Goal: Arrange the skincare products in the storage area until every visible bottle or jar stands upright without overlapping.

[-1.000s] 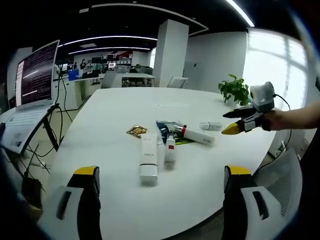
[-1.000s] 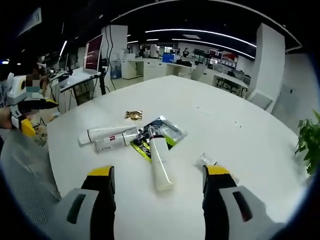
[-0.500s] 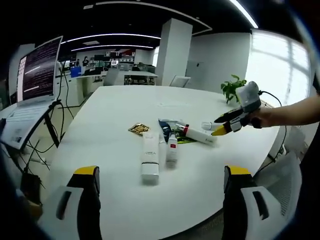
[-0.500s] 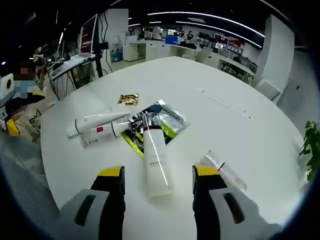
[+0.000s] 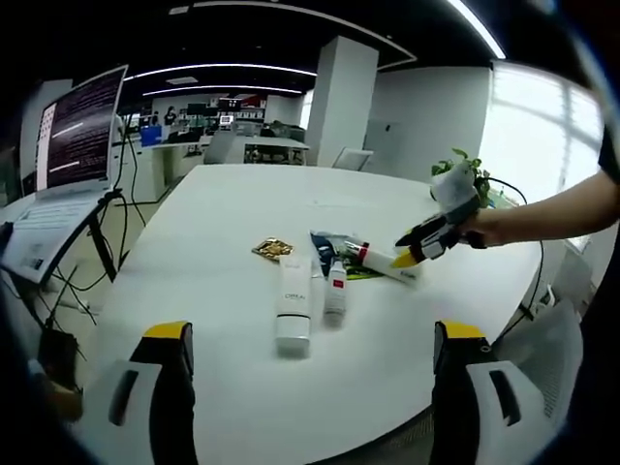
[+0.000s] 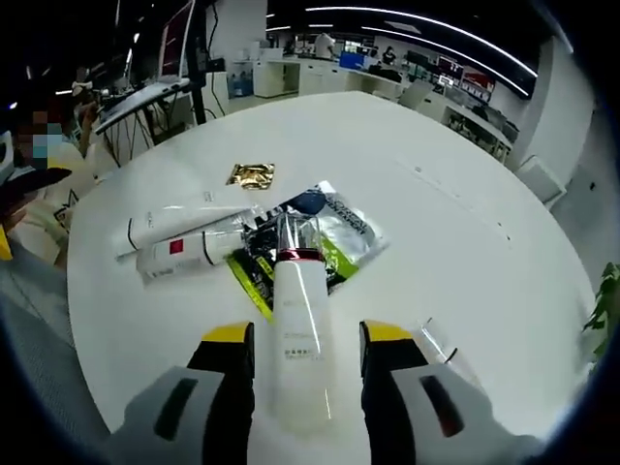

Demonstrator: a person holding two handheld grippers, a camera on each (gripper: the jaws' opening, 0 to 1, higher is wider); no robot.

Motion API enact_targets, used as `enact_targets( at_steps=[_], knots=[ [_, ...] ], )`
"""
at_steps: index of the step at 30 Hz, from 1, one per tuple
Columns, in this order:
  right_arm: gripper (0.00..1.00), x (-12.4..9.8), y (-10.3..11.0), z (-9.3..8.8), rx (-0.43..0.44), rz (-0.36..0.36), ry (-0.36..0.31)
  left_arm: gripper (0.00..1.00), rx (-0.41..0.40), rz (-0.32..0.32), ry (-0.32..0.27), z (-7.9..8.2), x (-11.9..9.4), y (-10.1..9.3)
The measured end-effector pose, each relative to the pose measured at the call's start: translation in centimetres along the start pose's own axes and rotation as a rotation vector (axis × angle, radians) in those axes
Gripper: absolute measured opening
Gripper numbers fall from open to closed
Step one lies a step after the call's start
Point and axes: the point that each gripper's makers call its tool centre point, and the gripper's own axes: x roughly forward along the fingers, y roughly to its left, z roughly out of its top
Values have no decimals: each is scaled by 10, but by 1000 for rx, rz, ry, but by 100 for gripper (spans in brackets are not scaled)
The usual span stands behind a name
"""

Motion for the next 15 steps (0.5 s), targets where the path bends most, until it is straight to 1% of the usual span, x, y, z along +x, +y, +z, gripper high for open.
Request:
enact_targets(
  at_steps=[7,9,13,15],
  knots=[
    [39,13,5,-2,-4,13,32,96,-16,6,-4,1,-1,2],
    [39,19,2,-3,-10,13,44,96,-19,9,-2,1,-1,3],
    [36,23,3,-2,-18,19,60,96,-21,14,2,0,-1,4],
    [35,25,3,-2,-18,21,80,96,-22,16,1,0,-1,5]
  ],
)
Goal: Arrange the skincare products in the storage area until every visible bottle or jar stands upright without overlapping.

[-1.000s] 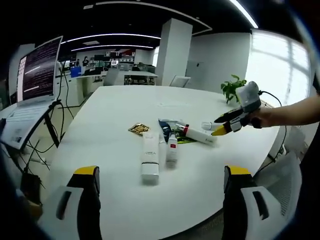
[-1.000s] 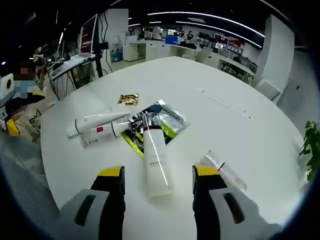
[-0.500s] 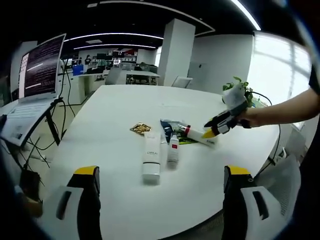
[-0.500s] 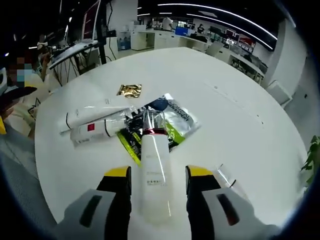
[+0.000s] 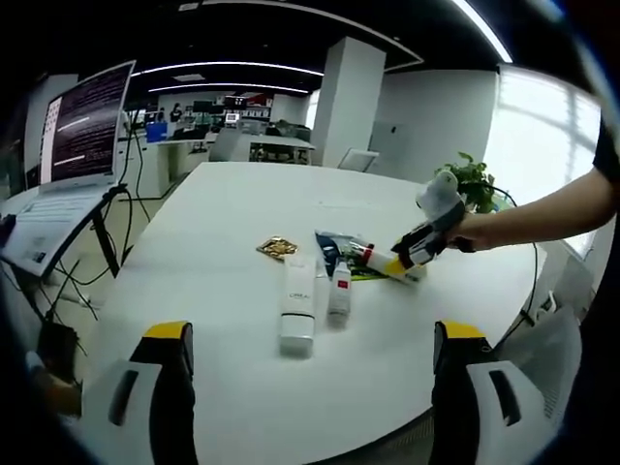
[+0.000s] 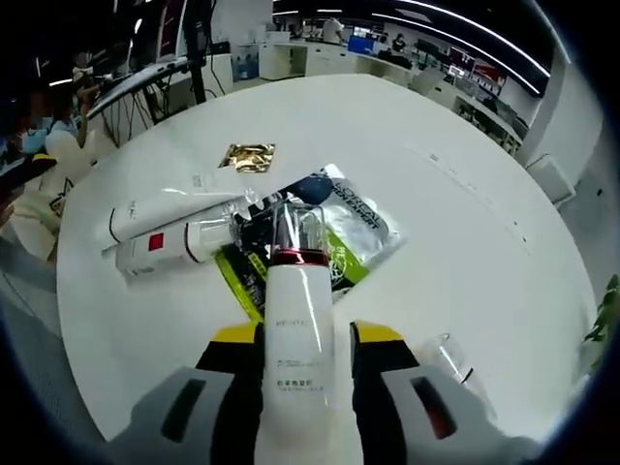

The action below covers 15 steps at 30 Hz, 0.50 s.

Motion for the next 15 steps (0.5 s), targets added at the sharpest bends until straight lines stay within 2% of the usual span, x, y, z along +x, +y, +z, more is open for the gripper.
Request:
enact_targets(
  at_steps=[6,11,15],
  knots=[
    [30,3,7,-2,-16,25,40,95,-4,6,1,0,0,2],
    [30,5,7,-4,-58,25,91,95,-4,10,8,-1,0,3],
    [31,7,6,-6,-61,26,111,95,-3,10,13,-2,0,3]
  ],
)
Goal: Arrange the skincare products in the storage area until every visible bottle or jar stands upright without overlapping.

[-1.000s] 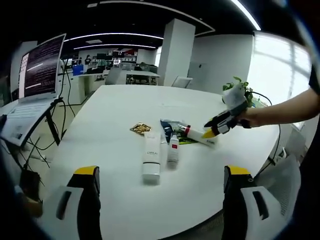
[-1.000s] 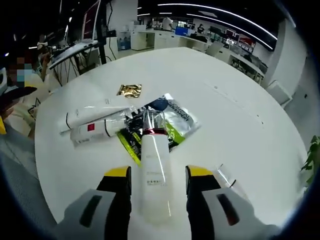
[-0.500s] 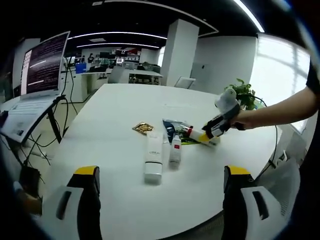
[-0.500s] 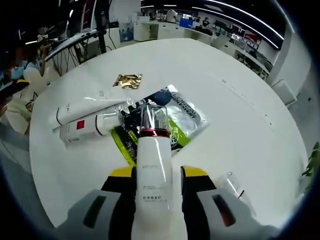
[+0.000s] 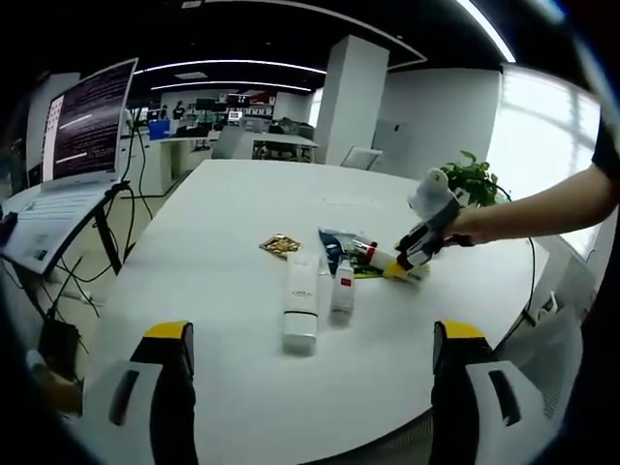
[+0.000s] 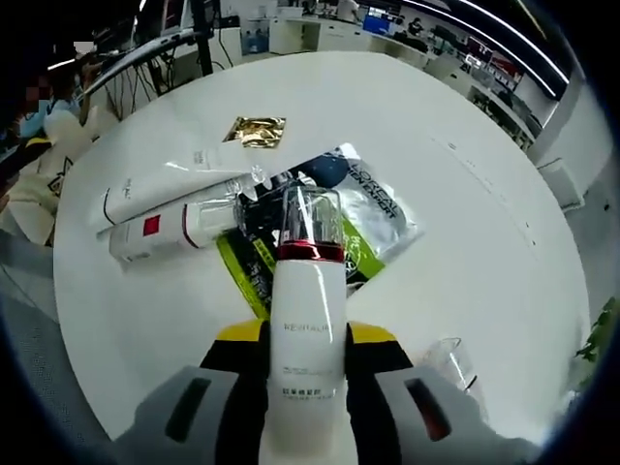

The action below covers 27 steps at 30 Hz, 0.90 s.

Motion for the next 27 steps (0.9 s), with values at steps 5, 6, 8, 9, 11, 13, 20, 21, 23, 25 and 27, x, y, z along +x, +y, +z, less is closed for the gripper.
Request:
enact_targets(
  at_steps=[5,6,8,9,11,13,20,21,23,25,27],
  knots=[
    [31,1,0,-3,46,19,-16,95,0,-4,9,-1,1,0],
    [30,3,-1,-2,40,21,-15,95,-1,-3,10,-1,2,0],
    [30,4,-1,-2,45,22,-14,95,-5,-4,12,-2,2,0],
    [30,4,-1,-2,45,21,-15,94,-7,-5,14,-3,2,1],
    [30,2,0,-2,45,12,-29,94,-12,-6,13,-2,2,1],
    [30,1,1,-2,45,3,-41,94,-17,-6,13,-3,2,2],
    [29,0,1,-5,111,6,-74,94,44,-17,32,-5,5,-6],
    [29,-1,2,-6,130,11,-80,94,43,-20,31,-5,5,-6],
    [29,-6,3,-10,151,12,-92,94,45,-26,31,-4,6,-9],
    [29,-7,4,-12,149,9,-102,94,40,-33,31,-4,7,-12],
    [29,-14,5,-16,147,-1,-110,94,33,-42,30,-4,8,-15]
  ],
)
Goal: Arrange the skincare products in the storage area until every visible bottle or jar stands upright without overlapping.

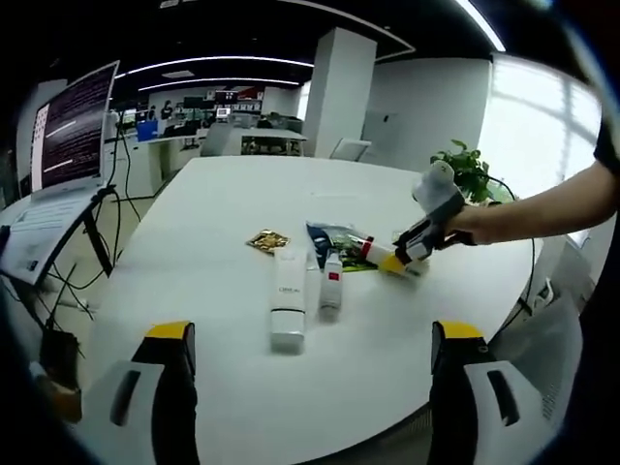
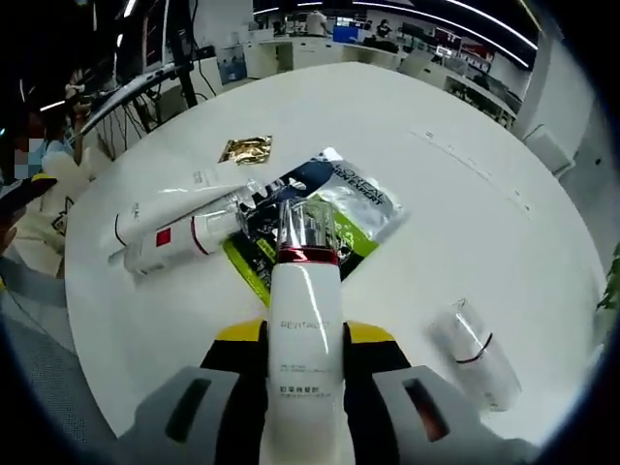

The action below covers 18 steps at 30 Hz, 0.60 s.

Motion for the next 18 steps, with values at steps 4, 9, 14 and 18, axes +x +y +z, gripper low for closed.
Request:
enact_targets(
  at_steps=[4,9,14,18],
  knots=[
    [28,-9,-7,8,15,-46,-77,94,-3,-24,-5,2,2,-7],
    [28,-27,-10,18,62,-76,-166,94,-14,-58,-30,13,6,-15],
    [28,-49,-2,26,81,-77,-234,94,-8,-85,-45,26,10,-22],
    [28,-61,4,32,90,-79,-285,94,-25,-102,-76,42,10,-28]
  ],
)
